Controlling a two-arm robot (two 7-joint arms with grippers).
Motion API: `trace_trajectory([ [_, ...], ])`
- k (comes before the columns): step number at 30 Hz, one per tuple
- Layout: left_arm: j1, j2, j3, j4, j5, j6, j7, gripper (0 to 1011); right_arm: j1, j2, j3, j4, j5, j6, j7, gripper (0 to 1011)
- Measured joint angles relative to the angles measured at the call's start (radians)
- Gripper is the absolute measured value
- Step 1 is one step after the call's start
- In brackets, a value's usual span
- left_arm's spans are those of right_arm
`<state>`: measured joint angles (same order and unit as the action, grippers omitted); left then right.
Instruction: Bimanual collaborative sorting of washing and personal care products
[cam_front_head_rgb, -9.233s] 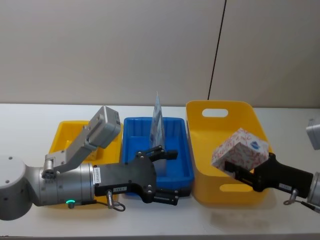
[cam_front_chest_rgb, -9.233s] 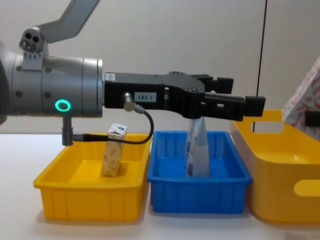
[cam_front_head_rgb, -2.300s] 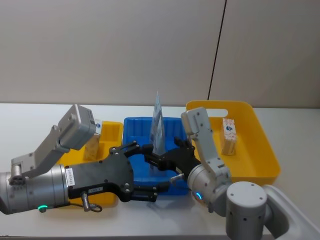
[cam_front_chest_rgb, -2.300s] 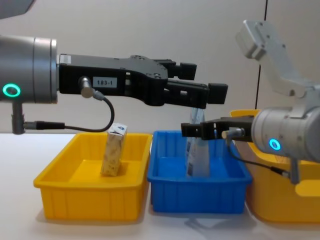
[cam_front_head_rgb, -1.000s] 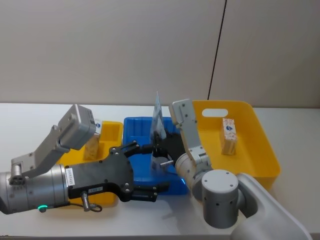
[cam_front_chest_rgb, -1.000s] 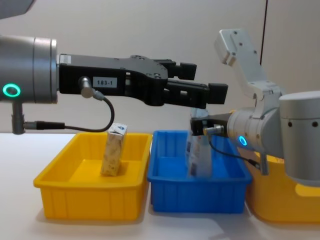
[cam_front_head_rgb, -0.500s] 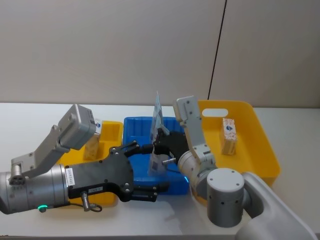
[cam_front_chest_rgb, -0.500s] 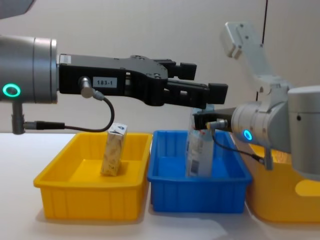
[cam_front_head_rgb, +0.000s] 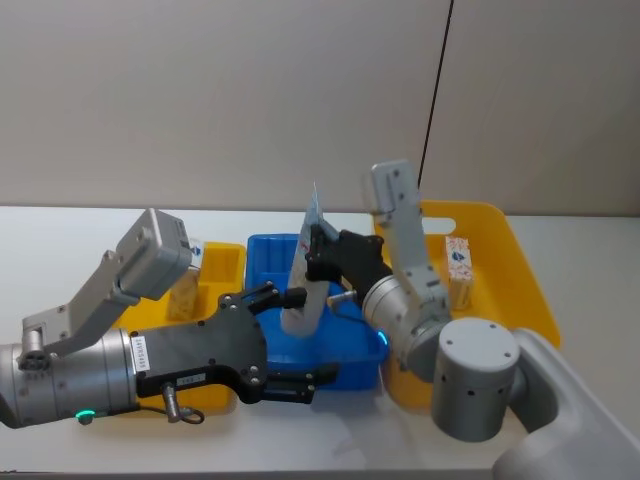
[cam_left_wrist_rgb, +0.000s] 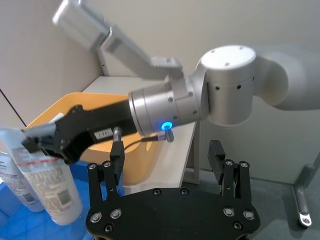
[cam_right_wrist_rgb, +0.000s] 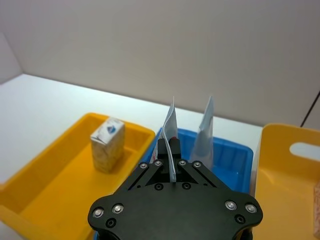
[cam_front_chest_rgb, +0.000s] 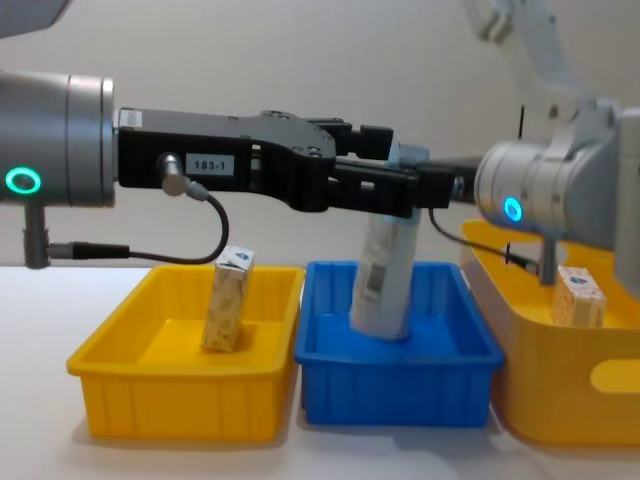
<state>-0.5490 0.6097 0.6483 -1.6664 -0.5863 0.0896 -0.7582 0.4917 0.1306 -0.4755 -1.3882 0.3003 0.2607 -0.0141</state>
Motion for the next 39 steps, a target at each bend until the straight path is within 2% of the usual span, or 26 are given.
trace_trajectory([
  [9, 0.0, 0.0, 0.0, 0.0, 0.0, 0.0, 0.0, 1001, -0.01, 0.016, 0.032, -0.097, 0.017, -0.002, 0.024, 0],
  [20, 0.0, 0.0, 0.0, 0.0, 0.0, 0.0, 0.0, 1001, -0.001, 0.026, 0.084, -0.139, 0.016, -0.009, 0.008, 0],
  [28, 0.0, 0.0, 0.0, 0.0, 0.0, 0.0, 0.0, 1001, 0.026, 0.033, 0.123, -0.11, -0.012, -0.019, -0.032, 0],
  [39, 0.0, 0.0, 0.0, 0.0, 0.0, 0.0, 0.0, 1001, 0.068, 0.047, 0.154, -0.009, -0.066, -0.033, -0.08, 0],
])
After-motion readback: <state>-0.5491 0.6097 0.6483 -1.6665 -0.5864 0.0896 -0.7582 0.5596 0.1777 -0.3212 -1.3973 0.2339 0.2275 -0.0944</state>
